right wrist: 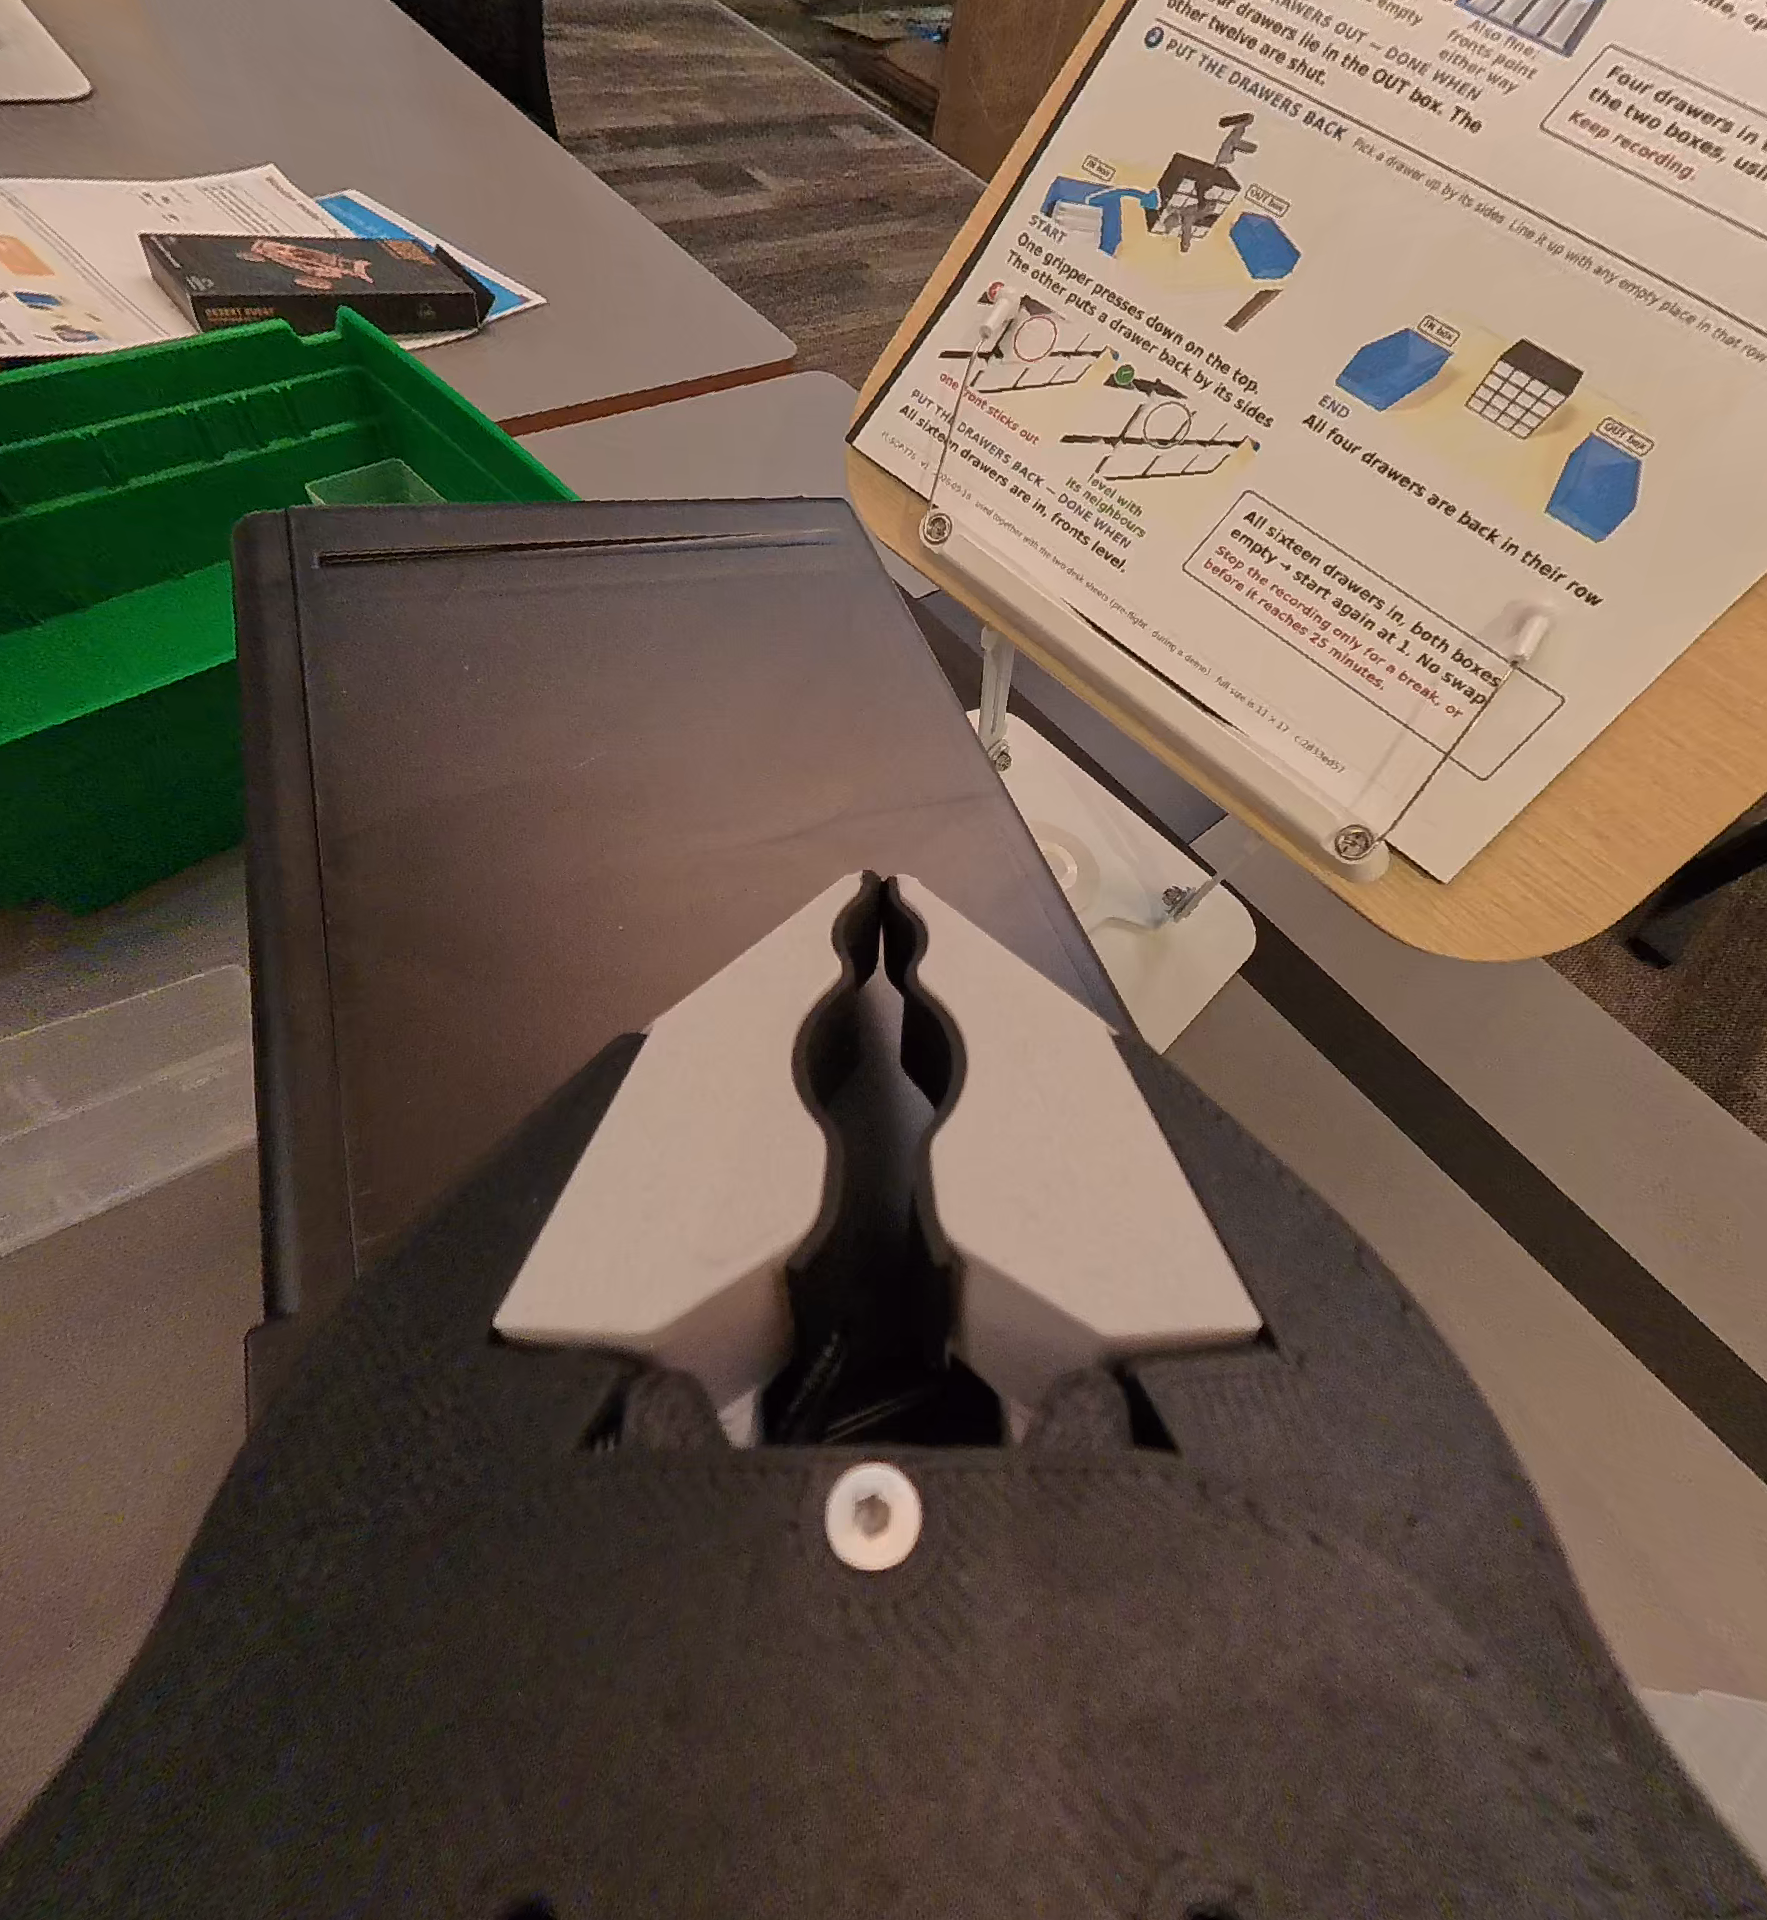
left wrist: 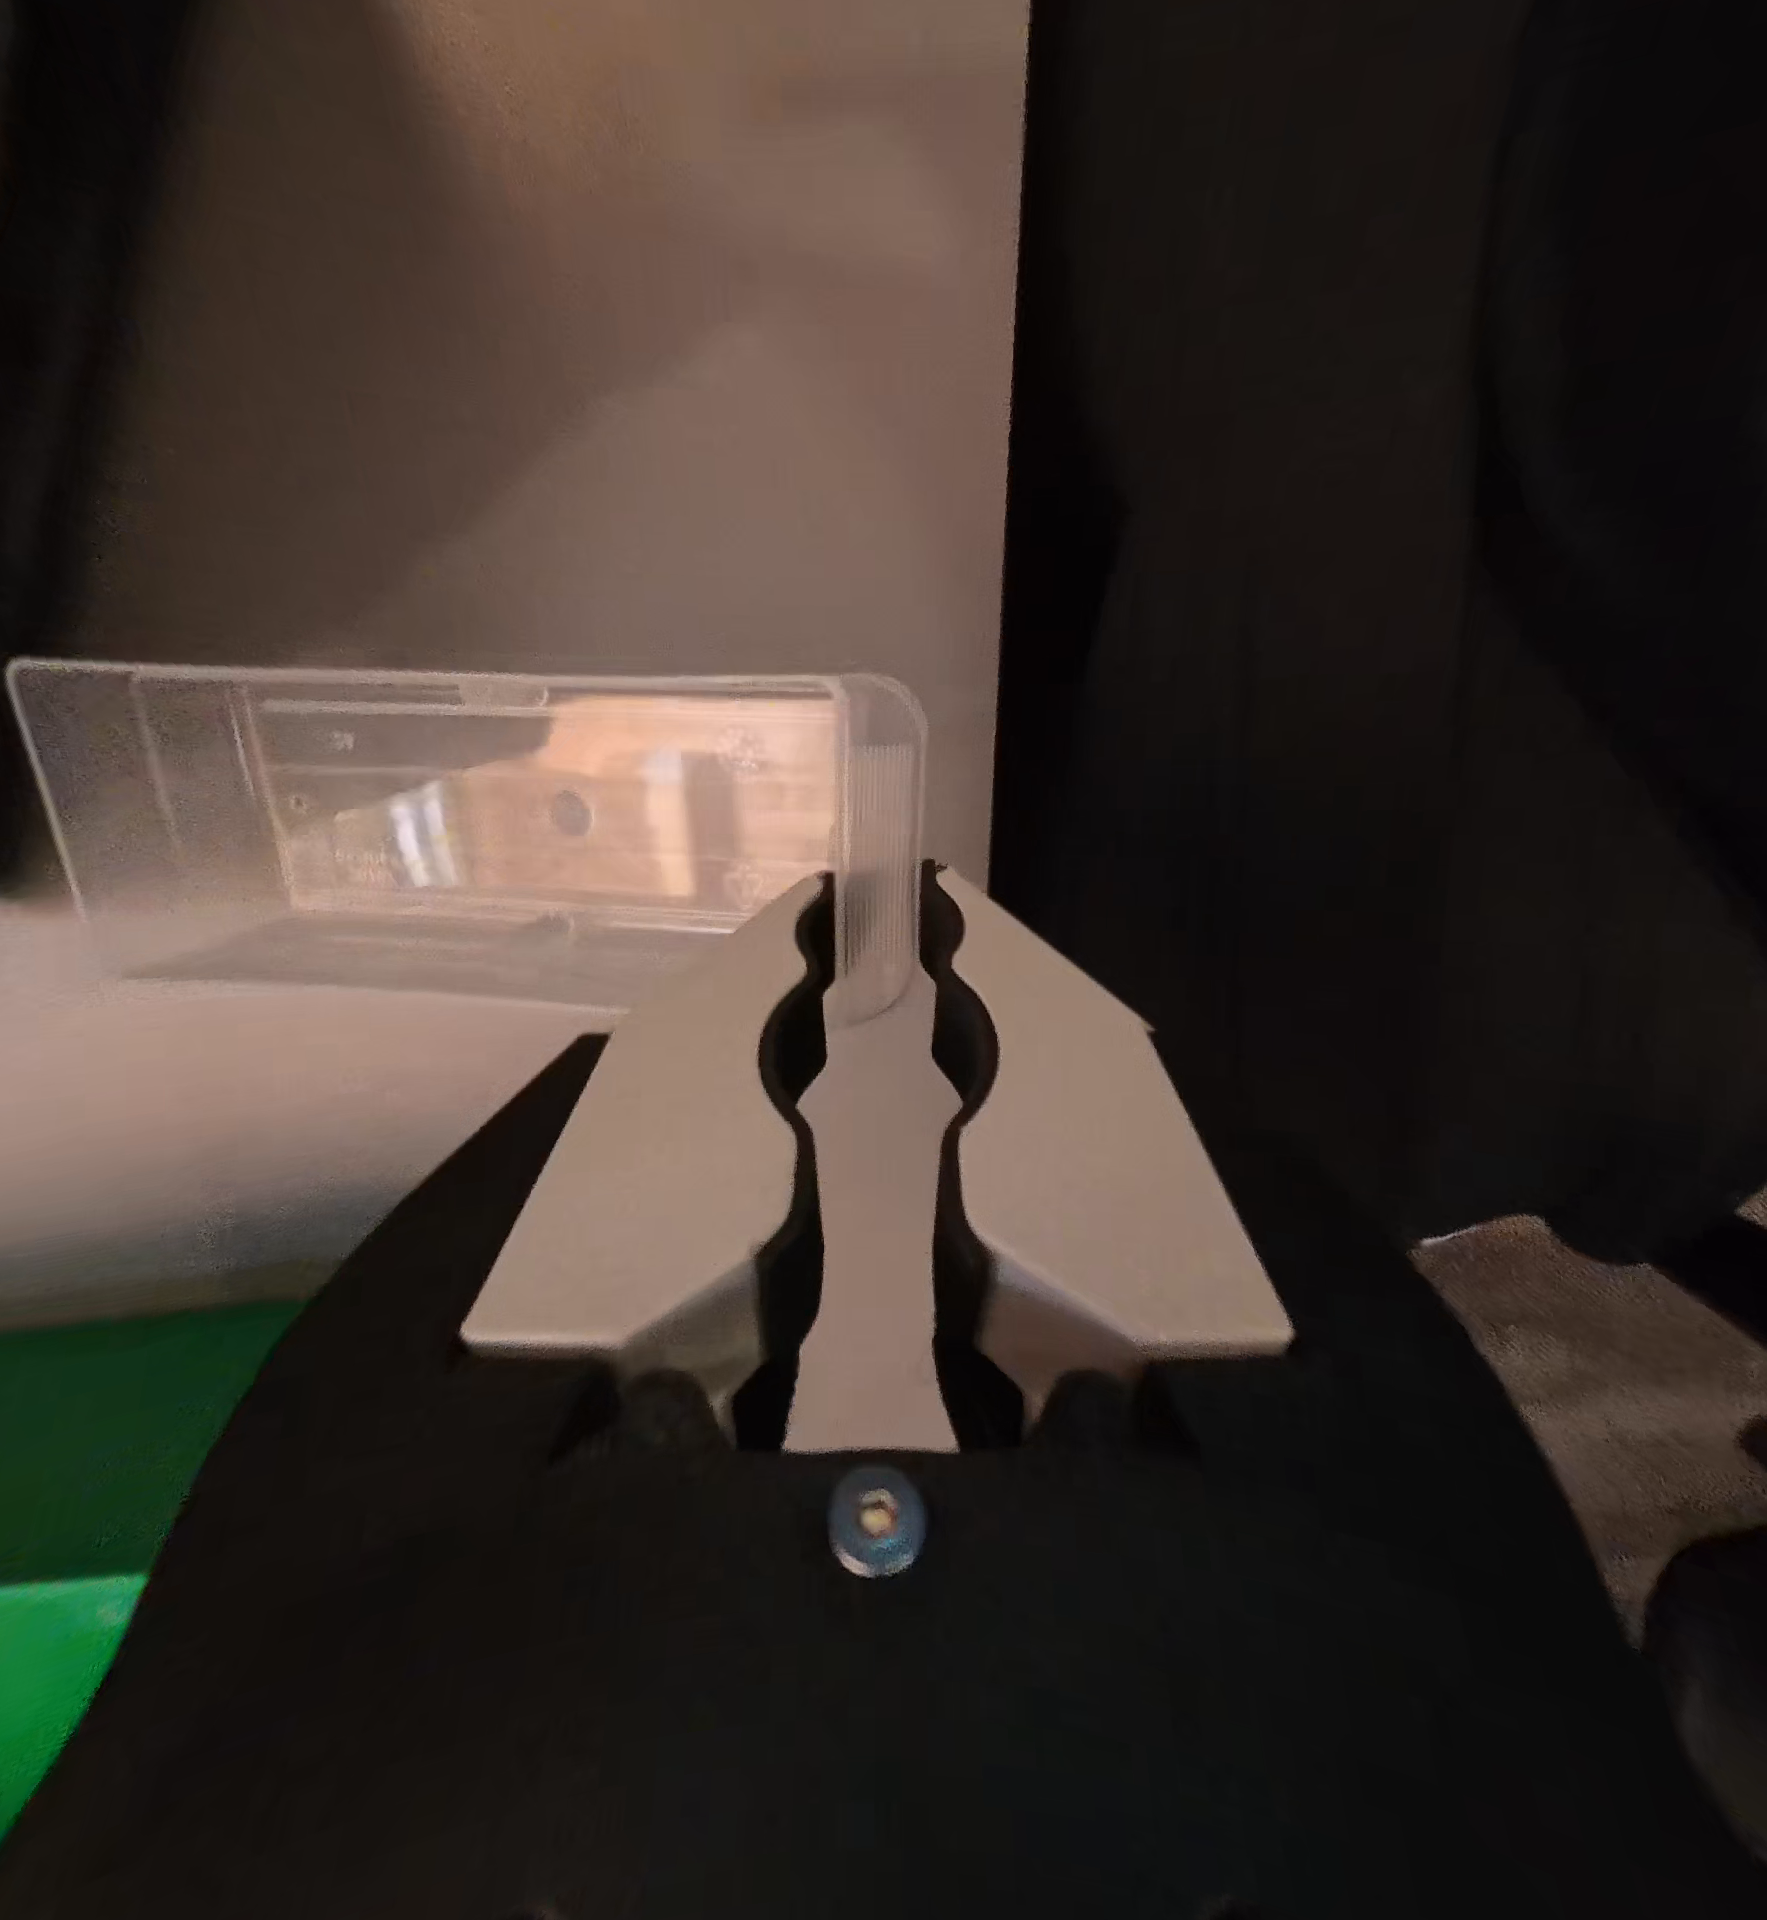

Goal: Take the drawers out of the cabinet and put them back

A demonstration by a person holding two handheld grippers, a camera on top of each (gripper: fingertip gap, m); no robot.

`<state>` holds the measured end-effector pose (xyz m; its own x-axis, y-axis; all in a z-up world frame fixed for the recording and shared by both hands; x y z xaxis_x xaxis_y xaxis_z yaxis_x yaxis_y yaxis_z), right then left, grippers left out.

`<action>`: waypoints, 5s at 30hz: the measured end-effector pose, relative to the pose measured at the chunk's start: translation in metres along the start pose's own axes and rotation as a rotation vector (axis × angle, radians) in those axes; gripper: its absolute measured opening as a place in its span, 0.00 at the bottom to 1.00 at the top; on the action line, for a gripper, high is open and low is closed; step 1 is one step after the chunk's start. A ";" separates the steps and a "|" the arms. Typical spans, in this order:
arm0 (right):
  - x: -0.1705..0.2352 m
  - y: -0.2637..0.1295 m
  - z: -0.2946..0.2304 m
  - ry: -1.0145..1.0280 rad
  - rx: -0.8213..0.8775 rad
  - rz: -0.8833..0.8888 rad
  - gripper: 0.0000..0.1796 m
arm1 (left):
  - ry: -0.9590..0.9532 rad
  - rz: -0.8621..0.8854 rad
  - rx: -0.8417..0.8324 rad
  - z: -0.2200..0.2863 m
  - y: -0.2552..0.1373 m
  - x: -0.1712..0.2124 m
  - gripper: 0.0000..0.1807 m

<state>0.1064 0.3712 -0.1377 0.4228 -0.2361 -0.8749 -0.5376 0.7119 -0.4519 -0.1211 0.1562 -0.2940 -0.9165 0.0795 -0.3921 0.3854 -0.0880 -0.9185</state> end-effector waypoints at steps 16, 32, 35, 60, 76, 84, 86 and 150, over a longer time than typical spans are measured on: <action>0.000 0.000 0.000 0.000 -0.007 0.003 0.00 | -0.667 0.102 -0.481 -0.029 -0.001 0.043 0.66; 0.000 0.000 0.000 0.001 -0.014 0.006 0.00 | -0.862 0.120 -0.531 -0.037 0.038 0.046 0.39; 0.000 0.000 0.000 0.000 -0.013 0.007 0.00 | -0.847 0.153 -0.516 -0.038 0.020 0.033 0.39; 0.000 0.000 0.000 0.002 -0.015 0.007 0.00 | -0.735 0.275 -0.476 -0.094 -0.051 -0.058 0.34; 0.000 -0.001 0.000 0.003 -0.018 0.009 0.00 | -0.912 0.586 -0.543 -0.106 -0.035 -0.069 0.34; 0.000 -0.001 0.000 0.003 -0.021 0.012 0.00 | -0.788 0.647 -0.425 -0.112 -0.029 -0.095 0.50; 0.000 -0.001 0.000 0.003 -0.023 0.012 0.00 | -0.715 0.601 -0.432 -0.104 -0.030 -0.088 0.57; 0.000 0.000 0.000 0.000 -0.023 0.005 0.00 | -1.017 0.222 -0.665 -0.296 -0.046 0.158 0.09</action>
<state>0.1063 0.3709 -0.1375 0.4201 -0.2326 -0.8772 -0.5562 0.6977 -0.4514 -0.2516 0.4672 -0.3286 -0.3766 -0.7069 -0.5987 0.2505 0.5446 -0.8005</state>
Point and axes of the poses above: each gripper's, where its closed fingertips meet, y out along the fingers, x out of its underside, z = x × y across the jaws, the point moved 4 cm from there along -y, back along the fingers, and after that the axes turned 1 degree about -x, right-handed, at the moved point
